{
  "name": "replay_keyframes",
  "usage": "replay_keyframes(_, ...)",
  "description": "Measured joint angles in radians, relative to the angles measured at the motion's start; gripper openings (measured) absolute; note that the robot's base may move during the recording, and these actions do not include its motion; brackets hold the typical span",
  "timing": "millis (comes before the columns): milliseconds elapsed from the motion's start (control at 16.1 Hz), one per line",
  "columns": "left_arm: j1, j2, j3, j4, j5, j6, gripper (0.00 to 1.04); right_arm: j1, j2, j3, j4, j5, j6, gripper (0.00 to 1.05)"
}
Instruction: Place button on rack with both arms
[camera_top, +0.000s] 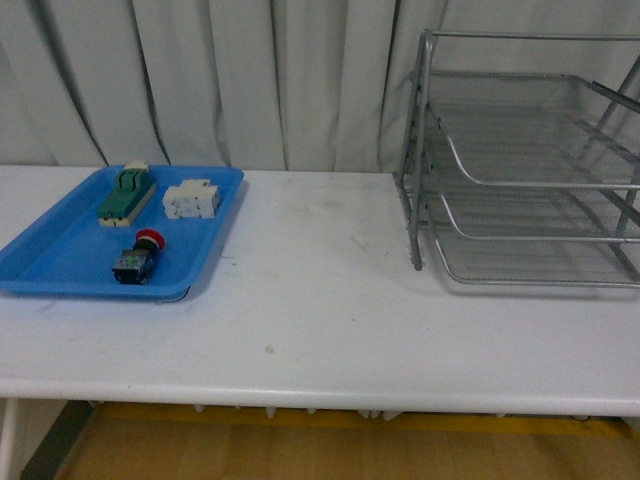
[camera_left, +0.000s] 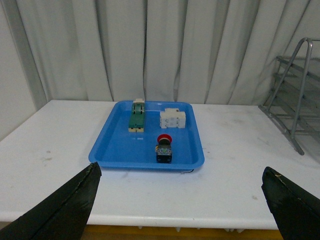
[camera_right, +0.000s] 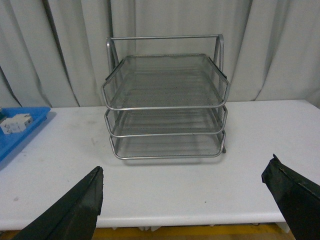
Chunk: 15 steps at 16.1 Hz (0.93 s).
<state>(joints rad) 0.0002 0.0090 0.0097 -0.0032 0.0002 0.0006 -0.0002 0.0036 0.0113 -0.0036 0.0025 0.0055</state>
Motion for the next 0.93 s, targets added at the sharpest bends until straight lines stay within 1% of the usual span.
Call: replay_keyframes(929,0.000,0.000,0.000,0.000,0.000,0.000,0.98,0.000,0.000,0.000,0.000,0.000,0.000,0.98)
